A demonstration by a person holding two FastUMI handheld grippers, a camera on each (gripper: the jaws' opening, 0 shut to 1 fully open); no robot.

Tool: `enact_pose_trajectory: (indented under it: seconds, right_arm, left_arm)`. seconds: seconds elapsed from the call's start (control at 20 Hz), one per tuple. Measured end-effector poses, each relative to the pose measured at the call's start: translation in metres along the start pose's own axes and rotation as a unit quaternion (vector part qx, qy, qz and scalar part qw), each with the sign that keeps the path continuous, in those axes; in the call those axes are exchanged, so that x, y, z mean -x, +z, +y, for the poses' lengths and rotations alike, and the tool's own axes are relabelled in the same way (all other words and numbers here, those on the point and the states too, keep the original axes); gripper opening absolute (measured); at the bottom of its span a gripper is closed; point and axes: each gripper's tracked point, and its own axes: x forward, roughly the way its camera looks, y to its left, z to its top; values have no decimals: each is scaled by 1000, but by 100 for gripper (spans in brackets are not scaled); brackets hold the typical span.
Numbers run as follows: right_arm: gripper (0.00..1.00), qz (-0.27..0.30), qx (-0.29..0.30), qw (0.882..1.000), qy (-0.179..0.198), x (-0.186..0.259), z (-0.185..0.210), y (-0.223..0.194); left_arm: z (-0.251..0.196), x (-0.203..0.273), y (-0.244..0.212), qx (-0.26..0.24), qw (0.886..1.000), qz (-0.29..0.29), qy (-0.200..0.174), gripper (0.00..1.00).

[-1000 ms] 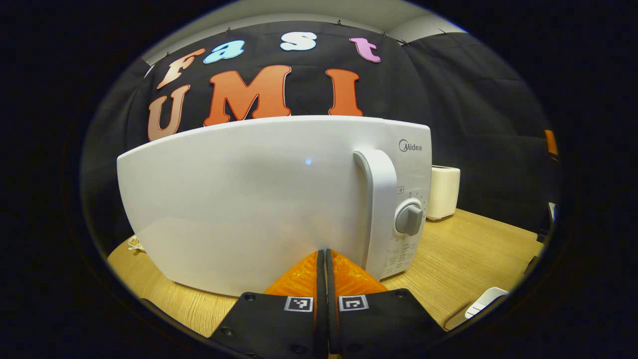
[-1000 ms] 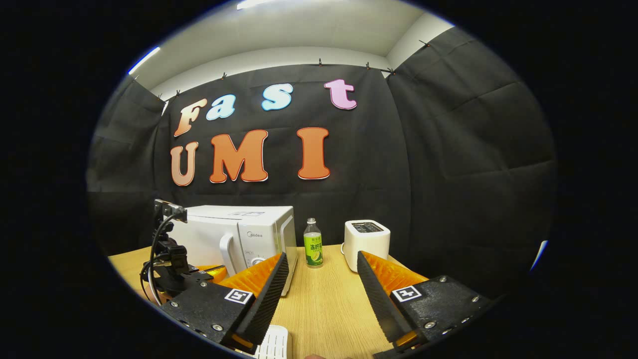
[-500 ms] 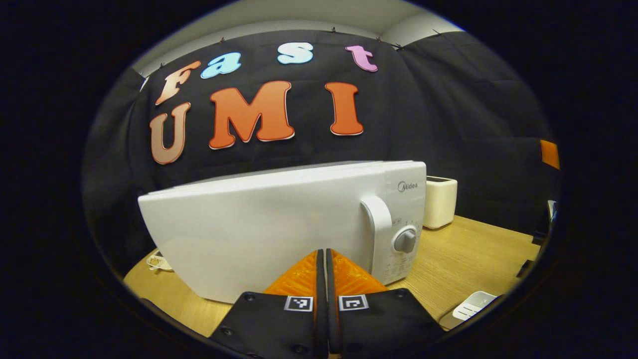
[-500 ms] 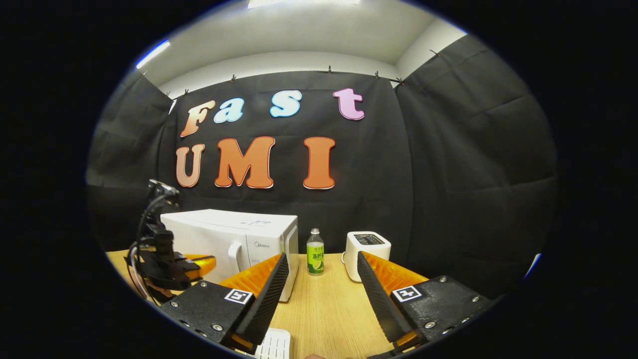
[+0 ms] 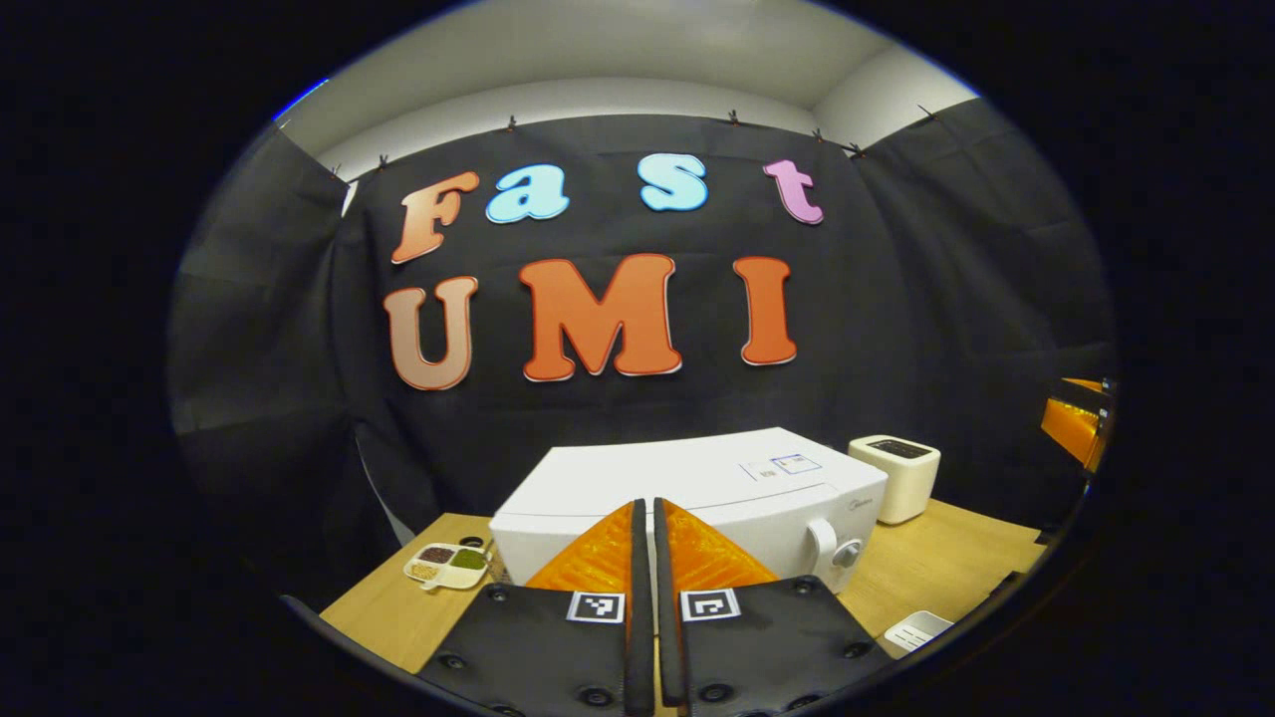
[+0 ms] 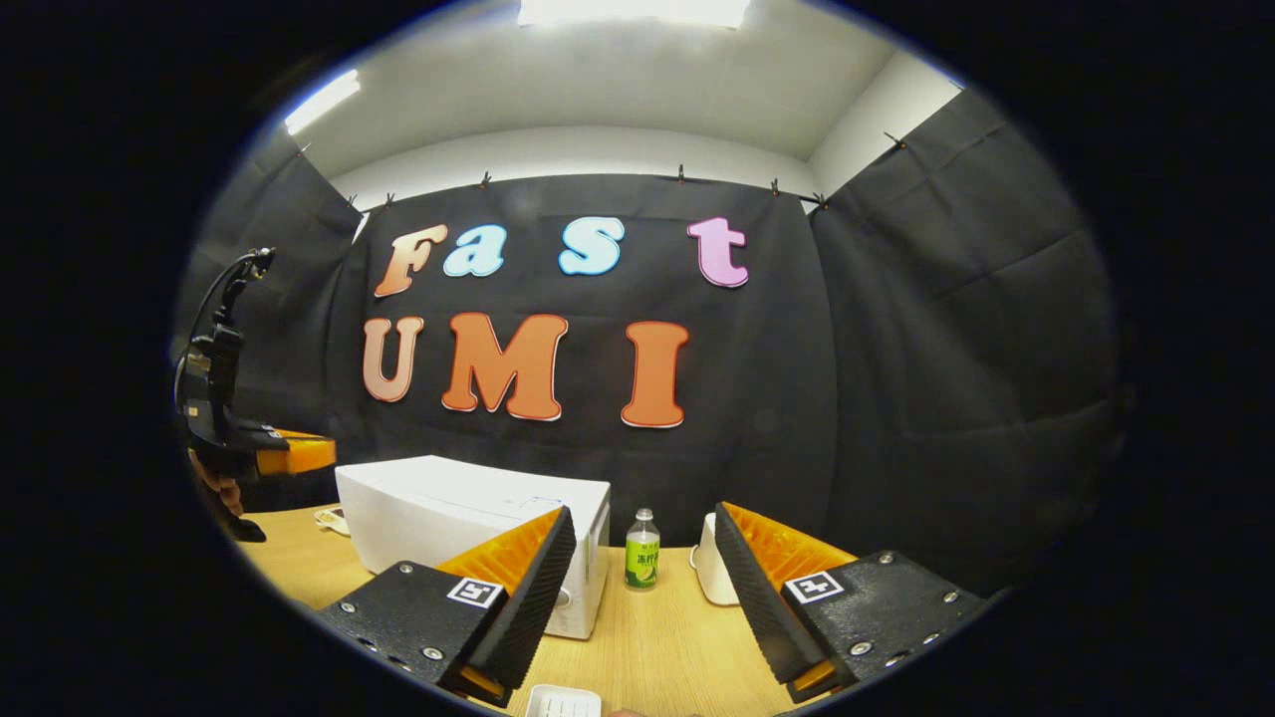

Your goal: Open the microwave oven with the left hand, put the food in, and close the microwave oven.

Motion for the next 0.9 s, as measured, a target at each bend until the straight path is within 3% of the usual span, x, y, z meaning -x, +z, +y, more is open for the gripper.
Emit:
enact_pose_trajectory:
  seconds: [0.25,0.35,0.5,0.55,0.6,0.75,0.9]
  right_arm:
    - [87,-4,-33,999,19,-6,9,17]
    - [87,-13,-28,999,19,-9,8,25]
    - [87,-16,-38,999,25,-9,17,32]
    - [87,-18,-39,999,29,-11,21,34]
    - [87,-21,-42,998,33,-12,24,37]
    - [87,-7,-38,998,40,-14,33,35]
    - [87,-17,-25,999,43,-17,40,48]
  left_arm:
    - [63,32,38,5,998,-26,55,10]
    - [77,44,49,1,997,-39,64,10]
    - [84,56,56,-2,997,-45,65,19]
    - [85,59,59,-2,997,-46,64,28]
    - [86,62,61,-2,997,-47,61,31]
    - [91,71,68,-7,997,-55,61,66]
    - [94,76,71,-10,996,-62,61,71]
